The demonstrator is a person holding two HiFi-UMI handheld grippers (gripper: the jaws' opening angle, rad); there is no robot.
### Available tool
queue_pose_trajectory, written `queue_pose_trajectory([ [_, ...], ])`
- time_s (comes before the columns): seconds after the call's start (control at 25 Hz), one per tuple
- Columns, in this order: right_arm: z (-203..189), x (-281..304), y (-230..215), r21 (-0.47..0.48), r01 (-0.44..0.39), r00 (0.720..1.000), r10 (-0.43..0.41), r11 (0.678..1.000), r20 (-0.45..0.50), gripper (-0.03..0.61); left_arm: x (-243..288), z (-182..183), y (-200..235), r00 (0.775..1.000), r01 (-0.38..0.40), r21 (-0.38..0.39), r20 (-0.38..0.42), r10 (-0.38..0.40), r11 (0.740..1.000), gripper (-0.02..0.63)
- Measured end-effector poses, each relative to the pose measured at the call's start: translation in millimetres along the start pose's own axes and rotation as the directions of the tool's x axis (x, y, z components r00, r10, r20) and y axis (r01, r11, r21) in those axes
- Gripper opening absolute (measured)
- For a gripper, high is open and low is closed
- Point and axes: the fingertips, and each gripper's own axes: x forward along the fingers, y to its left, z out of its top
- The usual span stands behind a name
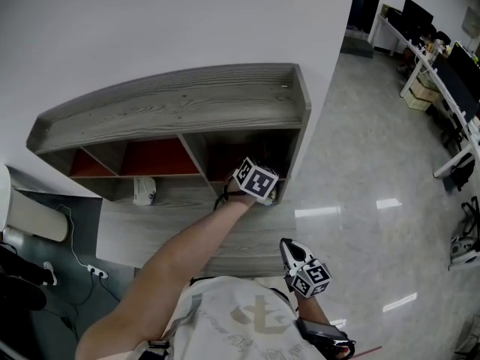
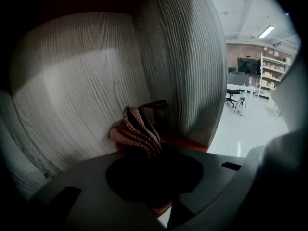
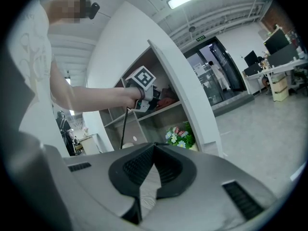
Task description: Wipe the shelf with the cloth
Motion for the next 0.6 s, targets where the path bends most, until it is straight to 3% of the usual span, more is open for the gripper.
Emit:
queue_pose_trajectory([
  [0.32,-4.2,16.9,8.3,-0.010,-0.062,0.998,0.062,0.998,-0.028,0.005,-14.6,-31.7,53.5,0.988,-0.147,-0.124,-0.064,0.140,0.981,0.081],
  [0.6,-3.1,21.7,13.6,-0.019,-0.107,0.993,0.106,0.994,-0.044,0.005,-31.6,-53.6,82.4,0.961,-0.271,-0.256,-0.117,0.249,0.928,0.083],
])
